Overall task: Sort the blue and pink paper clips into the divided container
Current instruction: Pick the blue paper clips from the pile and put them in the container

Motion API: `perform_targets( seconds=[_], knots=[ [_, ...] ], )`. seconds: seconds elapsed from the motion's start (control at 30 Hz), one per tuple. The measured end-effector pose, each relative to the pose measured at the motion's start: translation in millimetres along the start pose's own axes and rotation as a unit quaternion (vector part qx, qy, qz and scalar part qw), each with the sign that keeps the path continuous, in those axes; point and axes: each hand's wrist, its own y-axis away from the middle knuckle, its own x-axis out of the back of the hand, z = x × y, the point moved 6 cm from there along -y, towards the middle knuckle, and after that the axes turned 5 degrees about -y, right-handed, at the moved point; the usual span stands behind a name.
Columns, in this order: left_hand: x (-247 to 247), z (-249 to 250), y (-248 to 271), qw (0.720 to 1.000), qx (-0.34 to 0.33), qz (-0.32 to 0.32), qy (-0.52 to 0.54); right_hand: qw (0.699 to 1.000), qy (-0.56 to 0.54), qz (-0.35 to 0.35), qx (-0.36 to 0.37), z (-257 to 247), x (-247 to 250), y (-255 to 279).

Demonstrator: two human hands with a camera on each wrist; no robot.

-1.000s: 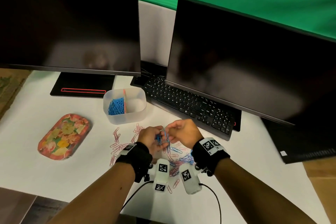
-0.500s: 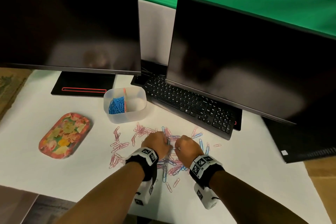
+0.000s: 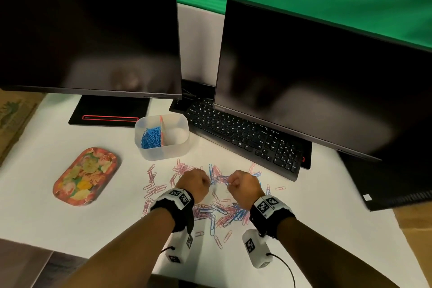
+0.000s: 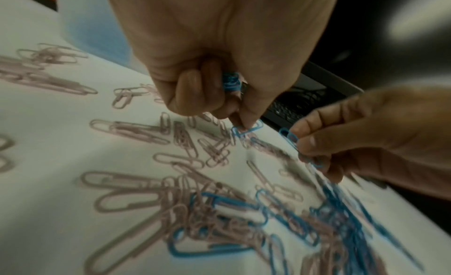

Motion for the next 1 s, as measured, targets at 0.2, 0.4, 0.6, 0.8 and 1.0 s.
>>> perform_targets(
  seconds=[0.2,0.4,0.6,0.8,1.0],
  knots=[
    [13,-7,-1,0.993,-0.008,-0.001,0.115,0.976,-0.205,-0.031,-0.067,-3,-5,-4],
    [19,0,9,0.969,-0.011,-0.004,0.245,0.901,-0.413,-0.036,-0.126,-26,-10,-3],
    [20,4,17,0.947,-0.002,0.002,0.322,0.919,-0.375,-0.02,-0.115,-31,-19,-10],
    [17,-3,14,0.901,0.083,-0.026,0.425,0.933,-0.346,-0.001,-0.103,-36,-14,-8],
    [9,1,15,0.774,0.159,-0.049,0.611,0.97,-0.239,0.053,0.002,-72,0,-7]
  ],
)
